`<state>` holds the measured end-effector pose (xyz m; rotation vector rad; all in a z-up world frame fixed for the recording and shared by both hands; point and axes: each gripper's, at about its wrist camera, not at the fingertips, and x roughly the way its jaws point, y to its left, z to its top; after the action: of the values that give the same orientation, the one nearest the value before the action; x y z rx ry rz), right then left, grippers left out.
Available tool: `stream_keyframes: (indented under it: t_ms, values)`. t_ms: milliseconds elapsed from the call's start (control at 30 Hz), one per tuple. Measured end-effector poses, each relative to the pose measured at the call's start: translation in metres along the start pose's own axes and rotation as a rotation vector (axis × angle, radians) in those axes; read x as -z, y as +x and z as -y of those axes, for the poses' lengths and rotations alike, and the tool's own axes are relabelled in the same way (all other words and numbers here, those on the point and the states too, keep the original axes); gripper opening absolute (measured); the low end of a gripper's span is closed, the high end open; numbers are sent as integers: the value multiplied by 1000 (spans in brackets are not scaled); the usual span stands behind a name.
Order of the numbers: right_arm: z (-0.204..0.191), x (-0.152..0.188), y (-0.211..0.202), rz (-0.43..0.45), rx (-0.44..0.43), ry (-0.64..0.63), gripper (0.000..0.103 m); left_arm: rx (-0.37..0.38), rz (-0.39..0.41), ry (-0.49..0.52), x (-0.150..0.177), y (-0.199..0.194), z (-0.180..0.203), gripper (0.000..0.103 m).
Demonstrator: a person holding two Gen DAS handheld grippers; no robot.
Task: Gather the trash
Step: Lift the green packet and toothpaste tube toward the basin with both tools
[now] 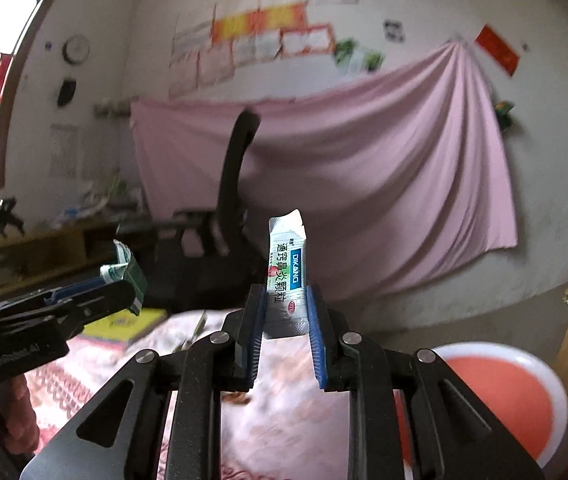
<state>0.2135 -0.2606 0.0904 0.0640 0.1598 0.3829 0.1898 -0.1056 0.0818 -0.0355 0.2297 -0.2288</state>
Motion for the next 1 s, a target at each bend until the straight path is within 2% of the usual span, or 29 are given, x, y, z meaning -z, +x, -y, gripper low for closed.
stream_keyframes:
  t_ms: [133,400,533,667,1000]
  values:
    - [21,-6,-15,62,55,23,19,31,24,43,-7,7,23,36]
    - [65,-7,-29,53,155,89,19,127,-9,81,-6,34,71,36]
    - [83,-4,-33,40,196,125,19,195,-57,67,-4,51,96,36]
    - [99,2,-35,10,232,156,20,233,-90,63,-2,65,114,36]
    - [133,14,-32,-81,295,256,20,296,-241,29,5,107,131,37]
